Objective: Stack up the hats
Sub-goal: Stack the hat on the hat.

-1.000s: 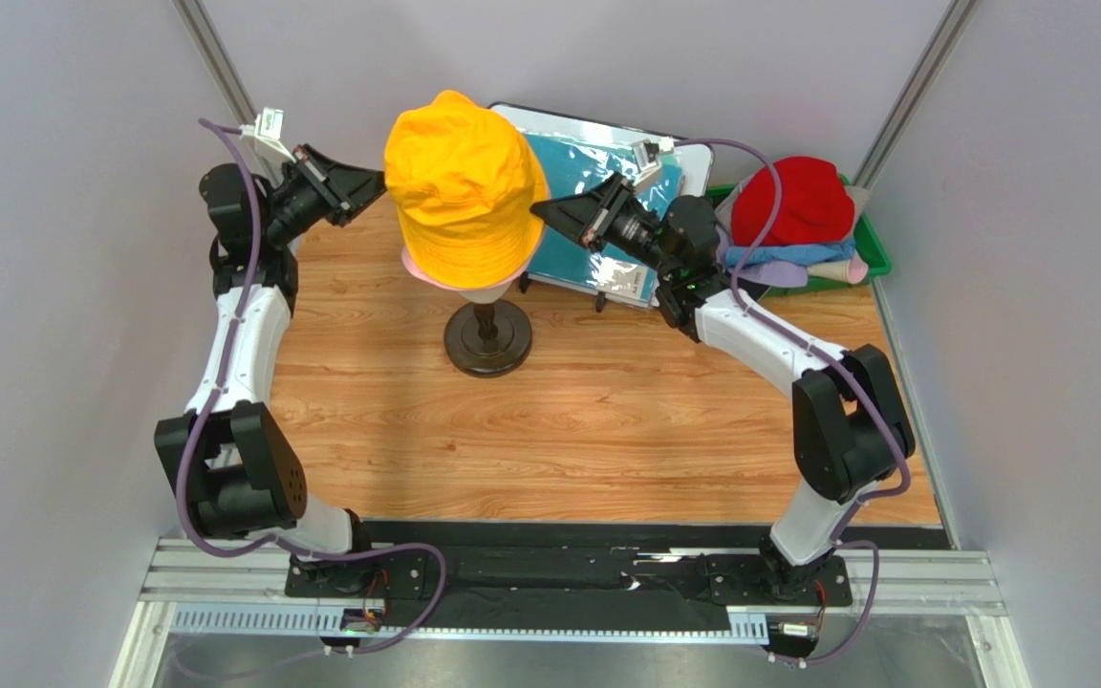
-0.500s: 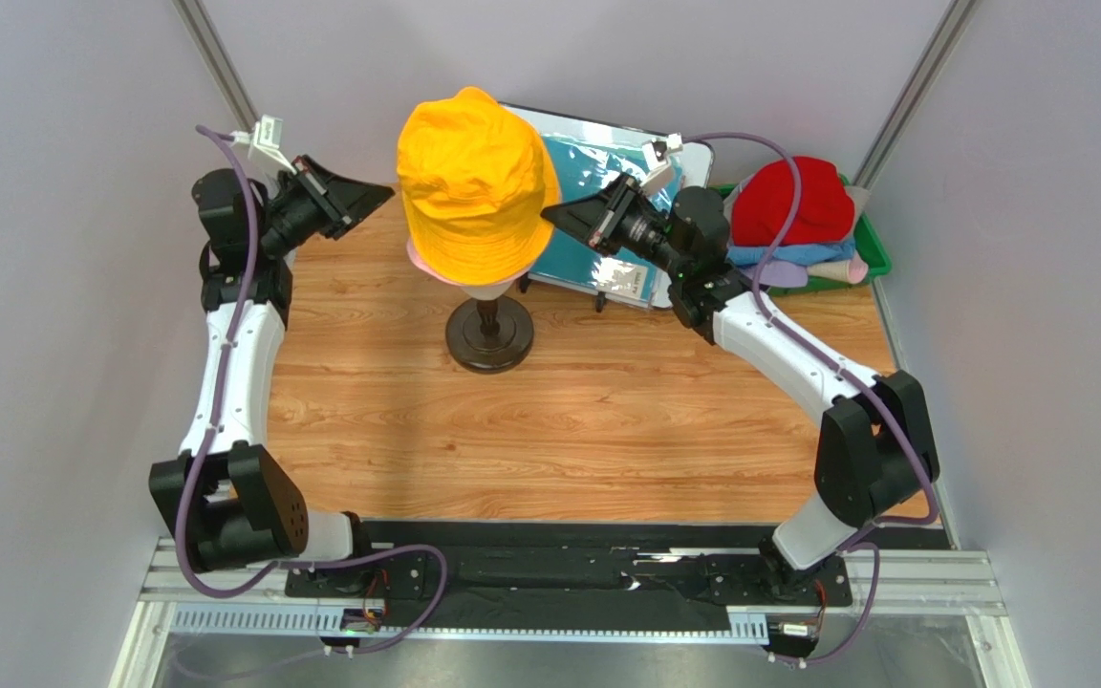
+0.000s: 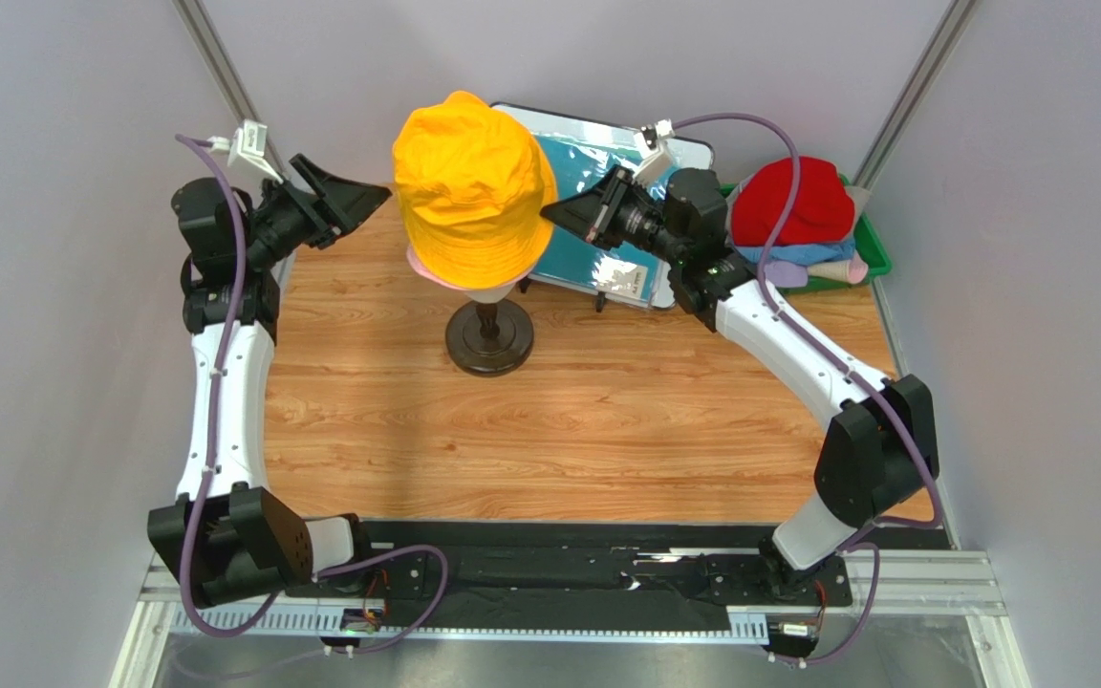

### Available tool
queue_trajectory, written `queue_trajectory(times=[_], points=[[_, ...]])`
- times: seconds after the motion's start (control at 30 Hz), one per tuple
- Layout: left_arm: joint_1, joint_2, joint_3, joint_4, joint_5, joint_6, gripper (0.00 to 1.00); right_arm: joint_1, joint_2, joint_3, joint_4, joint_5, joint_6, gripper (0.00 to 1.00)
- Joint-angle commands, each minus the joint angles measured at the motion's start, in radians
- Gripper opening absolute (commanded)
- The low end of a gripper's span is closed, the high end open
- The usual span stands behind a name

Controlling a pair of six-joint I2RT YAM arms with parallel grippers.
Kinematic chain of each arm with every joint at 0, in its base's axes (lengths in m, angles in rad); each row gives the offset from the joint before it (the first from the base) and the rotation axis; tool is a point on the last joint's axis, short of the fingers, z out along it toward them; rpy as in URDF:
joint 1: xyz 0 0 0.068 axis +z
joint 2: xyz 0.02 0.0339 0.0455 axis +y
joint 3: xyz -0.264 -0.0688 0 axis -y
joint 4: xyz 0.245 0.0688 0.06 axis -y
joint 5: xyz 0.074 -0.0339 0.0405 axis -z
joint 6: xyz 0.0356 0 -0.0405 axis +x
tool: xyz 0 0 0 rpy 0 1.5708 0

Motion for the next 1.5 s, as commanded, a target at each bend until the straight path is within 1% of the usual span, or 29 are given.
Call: queue_trajectory(times=[0.0, 0.1, 0.13, 0.2, 0.23, 0.27, 0.3, 0.37, 0.5, 0.53, 0.6, 0.63, 0.7, 0.73, 0.77, 0.8, 0.83, 1.07, 1.13, 1.27, 1.33, 1.47], points=[[0.012, -0.055, 0.039, -0.092, -0.074, 0.103, 0.79, 0.005, 0.027, 0.054, -0.132, 0.035, -0.088, 0.0], [0.01, -0.083, 0.05, -0.158, -0.15, 0.169, 0.82, 0.01, 0.027, 0.08, -0.169, 0.054, -0.124, 0.03], [0.012, -0.087, 0.053, -0.175, -0.166, 0.186, 0.89, 0.01, 0.024, 0.088, -0.174, 0.058, -0.132, 0.06], [0.012, -0.098, 0.067, -0.212, -0.206, 0.226, 0.89, 0.011, 0.021, 0.1, -0.217, 0.076, -0.161, 0.11], [0.013, -0.101, 0.067, -0.218, -0.216, 0.235, 0.89, 0.011, 0.02, 0.101, -0.223, 0.087, -0.169, 0.16], [0.01, -0.107, 0.067, -0.223, -0.234, 0.243, 0.89, 0.011, 0.017, 0.106, -0.238, 0.093, -0.177, 0.18], [0.012, -0.115, 0.064, -0.226, -0.24, 0.255, 0.9, 0.01, 0.017, 0.112, -0.246, 0.098, -0.186, 0.22], [0.01, -0.121, 0.062, -0.234, -0.26, 0.272, 0.9, 0.011, 0.014, 0.114, -0.264, 0.118, -0.207, 0.26], [0.01, -0.13, 0.062, -0.247, -0.28, 0.303, 0.9, 0.011, 0.02, 0.131, -0.278, 0.13, -0.23, 0.36], [0.01, -0.132, 0.064, -0.249, -0.282, 0.306, 0.9, 0.01, 0.023, 0.14, -0.284, 0.13, -0.233, 0.41], [0.009, -0.135, 0.067, -0.252, -0.283, 0.312, 0.9, 0.008, 0.029, 0.147, -0.295, 0.133, -0.24, 0.46], [0.007, -0.135, 0.067, -0.255, -0.285, 0.316, 0.9, 0.008, 0.029, 0.149, -0.296, 0.133, -0.241, 0.52], [-0.002, -0.143, 0.072, -0.267, -0.303, 0.332, 0.9, 0.005, 0.031, 0.152, -0.3, 0.141, -0.25, 0.6], [-0.007, -0.146, 0.075, -0.27, -0.312, 0.338, 0.9, 0.001, 0.029, 0.152, -0.3, 0.138, -0.249, 0.66], [-0.011, -0.153, 0.078, -0.276, -0.334, 0.344, 0.89, -0.004, 0.029, 0.152, -0.293, 0.13, -0.249, 0.69], [-0.02, -0.156, 0.082, -0.29, -0.343, 0.355, 0.9, -0.013, 0.026, 0.151, -0.289, 0.123, -0.249, 0.89], [-0.025, -0.16, 0.085, -0.296, -0.352, 0.361, 0.9, -0.018, 0.023, 0.154, -0.289, 0.106, -0.252, 1.0], [-0.051, -0.224, 0.076, -0.315, -0.44, 0.407, 0.9, -0.076, -0.035, 0.132, -0.278, 0.078, -0.261, 1.0], [-0.06, -0.224, 0.076, -0.315, -0.438, 0.408, 0.89, -0.093, -0.049, 0.118, -0.28, 0.093, -0.267, 1.0], [-0.112, -0.224, 0.084, -0.312, -0.411, 0.399, 0.9, -0.102, -0.054, 0.131, -0.27, 0.118, -0.275, 1.0], [-0.138, -0.233, 0.084, -0.309, -0.417, 0.399, 0.9, -0.102, -0.032, 0.161, -0.27, 0.162, -0.279, 1.0], [-0.226, -0.242, 0.088, -0.312, -0.482, 0.421, 0.9, -0.07, 0.046, 0.238, -0.347, 0.299, -0.319, 0.98]])
